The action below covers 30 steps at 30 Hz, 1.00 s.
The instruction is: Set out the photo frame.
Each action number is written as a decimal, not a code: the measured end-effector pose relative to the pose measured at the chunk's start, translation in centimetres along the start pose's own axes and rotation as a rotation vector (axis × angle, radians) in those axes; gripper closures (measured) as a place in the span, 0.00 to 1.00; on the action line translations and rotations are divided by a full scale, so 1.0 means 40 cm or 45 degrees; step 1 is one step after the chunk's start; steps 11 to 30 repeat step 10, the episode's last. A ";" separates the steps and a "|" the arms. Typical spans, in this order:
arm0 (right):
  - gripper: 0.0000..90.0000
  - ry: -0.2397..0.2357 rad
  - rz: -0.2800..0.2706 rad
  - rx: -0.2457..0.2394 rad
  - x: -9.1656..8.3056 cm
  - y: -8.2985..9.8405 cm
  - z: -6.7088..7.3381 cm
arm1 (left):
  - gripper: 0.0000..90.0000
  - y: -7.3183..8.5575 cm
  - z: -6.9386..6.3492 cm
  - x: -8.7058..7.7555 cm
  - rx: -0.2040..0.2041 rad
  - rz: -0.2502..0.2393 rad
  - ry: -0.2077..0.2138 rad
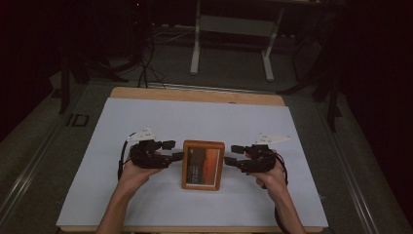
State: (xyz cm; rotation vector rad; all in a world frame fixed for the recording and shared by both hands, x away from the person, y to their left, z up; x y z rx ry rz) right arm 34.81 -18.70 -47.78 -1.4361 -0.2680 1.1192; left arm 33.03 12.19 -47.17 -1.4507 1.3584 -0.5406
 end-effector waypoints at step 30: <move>0.39 0.074 0.011 0.050 -0.054 0.029 -0.069 | 0.41 0.019 0.031 -0.055 -0.080 -0.007 -0.133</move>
Point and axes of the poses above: each handheld gripper's, and its own axes: x roughly forward along the jaws, y roughly out of its underside, z roughly to its left, the point moved 4 cm from there along x, roughly forward along the jaws, and after that the axes turned 14 degrees about y, right-handed, at the moved point
